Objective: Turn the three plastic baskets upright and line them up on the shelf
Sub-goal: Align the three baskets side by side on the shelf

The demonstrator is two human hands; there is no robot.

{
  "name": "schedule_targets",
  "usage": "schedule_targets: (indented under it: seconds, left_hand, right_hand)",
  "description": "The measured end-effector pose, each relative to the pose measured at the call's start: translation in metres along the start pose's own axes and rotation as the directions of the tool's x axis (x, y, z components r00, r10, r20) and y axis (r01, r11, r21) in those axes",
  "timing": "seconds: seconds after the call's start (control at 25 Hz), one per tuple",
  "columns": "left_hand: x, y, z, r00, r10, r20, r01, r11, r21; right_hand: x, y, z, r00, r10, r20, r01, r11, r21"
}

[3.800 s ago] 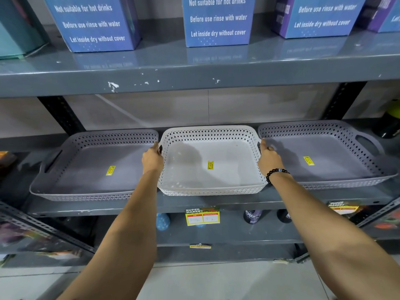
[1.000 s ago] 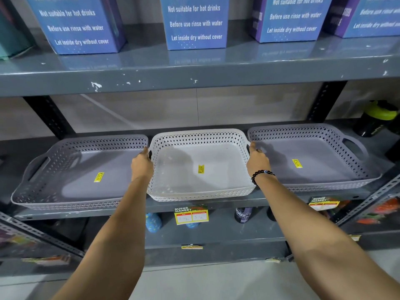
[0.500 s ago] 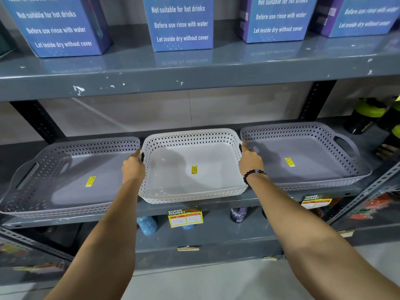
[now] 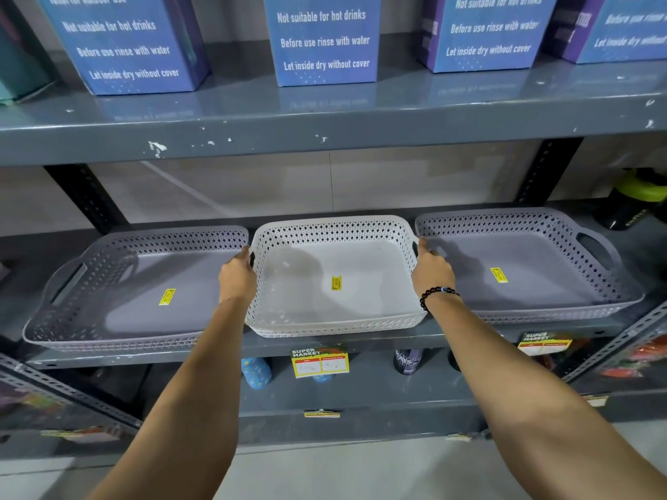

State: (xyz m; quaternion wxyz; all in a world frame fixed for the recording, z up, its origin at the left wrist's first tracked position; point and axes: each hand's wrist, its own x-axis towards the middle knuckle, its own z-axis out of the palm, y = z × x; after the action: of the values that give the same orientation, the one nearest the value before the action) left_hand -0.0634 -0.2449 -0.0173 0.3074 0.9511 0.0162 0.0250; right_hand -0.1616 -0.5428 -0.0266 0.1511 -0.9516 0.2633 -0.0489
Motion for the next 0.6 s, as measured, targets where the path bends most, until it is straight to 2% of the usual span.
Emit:
schedule_targets:
  seconds: [0.28, 0.6]
  left_hand:
    - [0.0023, -0.0027, 0.0018, 1.0, 0.022, -0.008, -0.022, 1.0, 0.02]
    - [0.006, -0.0046, 0.004, 0.999, -0.032, -0.017, 0.032, 0.999, -0.021]
  right_hand:
    - [0.0014, -0.0012, 0.0004, 1.0, -0.001, 0.004, 0.001, 1.0, 0.002]
    - [0.0002, -0.0014, -0.001, 1.0, 0.009, -0.004, -0.009, 1.0, -0.002]
